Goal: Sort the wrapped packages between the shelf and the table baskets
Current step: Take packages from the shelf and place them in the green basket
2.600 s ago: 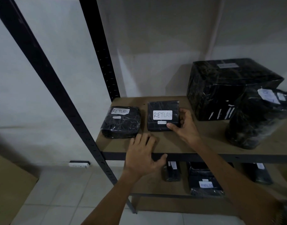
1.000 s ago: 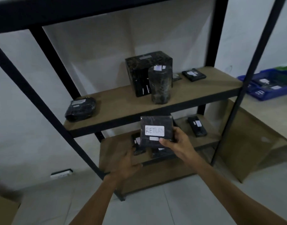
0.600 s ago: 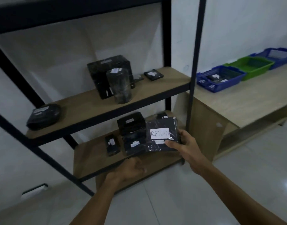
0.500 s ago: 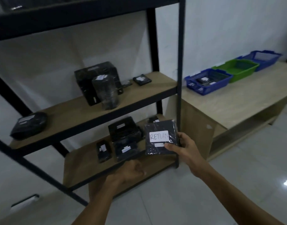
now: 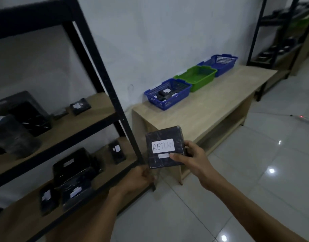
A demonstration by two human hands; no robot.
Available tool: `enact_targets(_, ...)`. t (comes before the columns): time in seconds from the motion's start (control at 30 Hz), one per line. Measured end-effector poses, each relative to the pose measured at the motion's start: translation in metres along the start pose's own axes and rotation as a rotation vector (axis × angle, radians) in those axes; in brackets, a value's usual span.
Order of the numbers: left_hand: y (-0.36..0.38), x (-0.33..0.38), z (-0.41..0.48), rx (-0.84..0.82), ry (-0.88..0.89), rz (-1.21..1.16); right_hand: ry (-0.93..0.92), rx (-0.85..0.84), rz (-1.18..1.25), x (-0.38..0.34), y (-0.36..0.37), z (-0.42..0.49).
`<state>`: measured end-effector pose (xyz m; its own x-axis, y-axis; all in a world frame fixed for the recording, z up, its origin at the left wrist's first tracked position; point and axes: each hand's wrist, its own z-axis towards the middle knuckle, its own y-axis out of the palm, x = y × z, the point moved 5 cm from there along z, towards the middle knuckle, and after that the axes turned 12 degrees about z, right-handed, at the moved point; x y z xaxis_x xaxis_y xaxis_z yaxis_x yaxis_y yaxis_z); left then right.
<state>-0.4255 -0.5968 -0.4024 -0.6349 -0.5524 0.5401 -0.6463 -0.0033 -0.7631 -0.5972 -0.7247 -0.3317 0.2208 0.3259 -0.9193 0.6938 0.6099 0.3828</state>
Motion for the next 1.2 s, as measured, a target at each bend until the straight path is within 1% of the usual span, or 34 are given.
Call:
enact_targets(0.1, -0.004, 0.033, 0.047, -0.021, 0.024, 0.018, -0.002, 0.028, -0.041, -0.011, -0.032, 0.035)
enact_targets(0.2, -0.011, 0.055, 0.099, -0.027, 0.049, -0.021, 0.009, 0.066, -0.072, -0.02, -0.061, 0.075)
enact_targets(0.37, -0.026, 0.08, 0.188, 0.053, 0.1, -0.062, 0.005, 0.138, -0.092, -0.039, -0.104, 0.137)
enact_targets(0.57, -0.036, 0.116, 0.267, 0.11, 0.09, -0.132, 0.016, 0.192, -0.073, -0.061, -0.147, 0.2)
enact_targets(0.63, -0.038, 0.128, 0.29, 0.137, 0.087, -0.12, 0.02, 0.218, -0.06, -0.066, -0.163, 0.22)
enact_targets(0.8, -0.039, 0.165, 0.354, 0.181, 0.075, -0.078, 0.058, 0.212, -0.061, -0.075, -0.205, 0.28)
enact_targets(1.2, -0.013, 0.254, 0.521, 0.098, -0.028, 0.089, 0.171, 0.103, -0.075, -0.123, -0.327, 0.439)
